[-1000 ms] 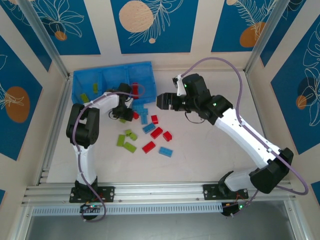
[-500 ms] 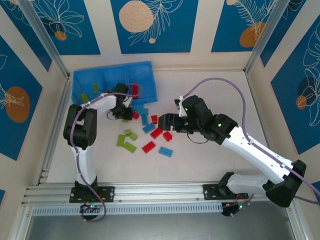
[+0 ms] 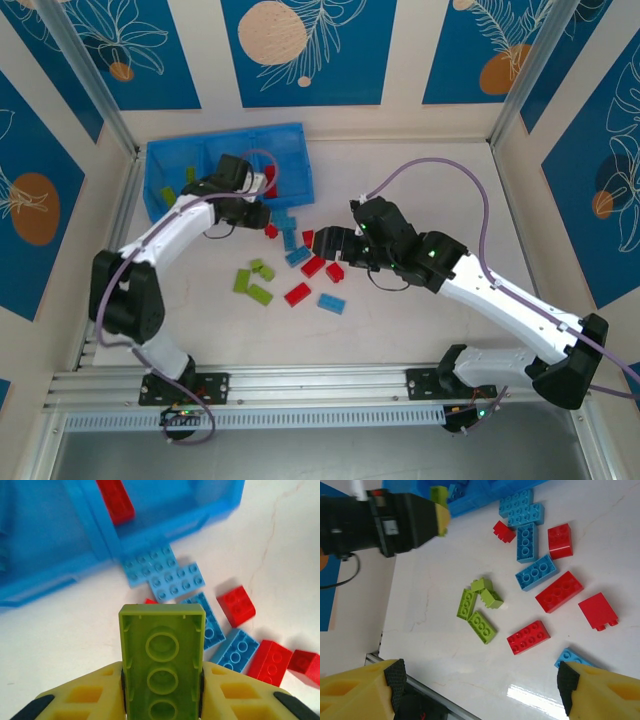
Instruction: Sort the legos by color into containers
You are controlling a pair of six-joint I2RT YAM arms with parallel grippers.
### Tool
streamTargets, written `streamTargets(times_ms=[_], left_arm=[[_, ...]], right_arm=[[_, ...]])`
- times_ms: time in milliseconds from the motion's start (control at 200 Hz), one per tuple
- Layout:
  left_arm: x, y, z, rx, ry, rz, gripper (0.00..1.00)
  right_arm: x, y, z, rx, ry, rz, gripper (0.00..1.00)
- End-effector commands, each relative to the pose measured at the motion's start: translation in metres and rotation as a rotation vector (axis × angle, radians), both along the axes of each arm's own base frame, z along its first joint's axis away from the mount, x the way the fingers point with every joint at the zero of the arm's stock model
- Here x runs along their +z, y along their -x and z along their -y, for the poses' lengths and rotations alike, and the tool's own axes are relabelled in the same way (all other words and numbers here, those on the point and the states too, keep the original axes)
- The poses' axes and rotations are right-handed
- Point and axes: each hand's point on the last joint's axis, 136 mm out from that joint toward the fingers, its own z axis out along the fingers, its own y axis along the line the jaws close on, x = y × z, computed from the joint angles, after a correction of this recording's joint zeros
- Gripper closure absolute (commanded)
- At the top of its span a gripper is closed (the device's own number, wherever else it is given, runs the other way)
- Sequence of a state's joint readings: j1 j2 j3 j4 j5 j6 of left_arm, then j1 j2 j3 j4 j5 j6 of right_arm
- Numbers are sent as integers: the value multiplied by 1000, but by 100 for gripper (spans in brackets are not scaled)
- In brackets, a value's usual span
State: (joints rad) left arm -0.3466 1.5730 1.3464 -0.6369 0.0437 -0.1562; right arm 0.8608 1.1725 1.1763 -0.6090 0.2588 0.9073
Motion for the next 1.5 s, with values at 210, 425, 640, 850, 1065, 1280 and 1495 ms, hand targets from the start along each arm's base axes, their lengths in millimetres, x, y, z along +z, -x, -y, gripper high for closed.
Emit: streamTargets(times_ms=[210, 425, 640, 850, 1065, 1280, 1495], left_arm=[[35, -87, -140, 401, -70, 83, 65], [-3, -136, -203, 543, -45, -16, 60], [-3, -145, -215, 564, -26, -45, 43], [70, -92, -164, 461, 136, 89, 44], [136, 26, -54, 104, 168, 218, 44], [130, 128, 3, -243, 239, 172, 40], [89, 146, -4, -355, 156, 237, 22]], right_arm=[[-2, -17, 12, 27, 3, 35, 18], [-13, -30, 22, 47, -27, 9, 18], [-24, -46, 38, 27, -11, -18, 17], [-56, -61, 37, 34, 90, -51, 17], [-106, -72, 19, 142, 200, -82, 18], [-140, -97, -16, 180, 264, -123, 18], [-177, -137, -34, 182, 385, -136, 24]])
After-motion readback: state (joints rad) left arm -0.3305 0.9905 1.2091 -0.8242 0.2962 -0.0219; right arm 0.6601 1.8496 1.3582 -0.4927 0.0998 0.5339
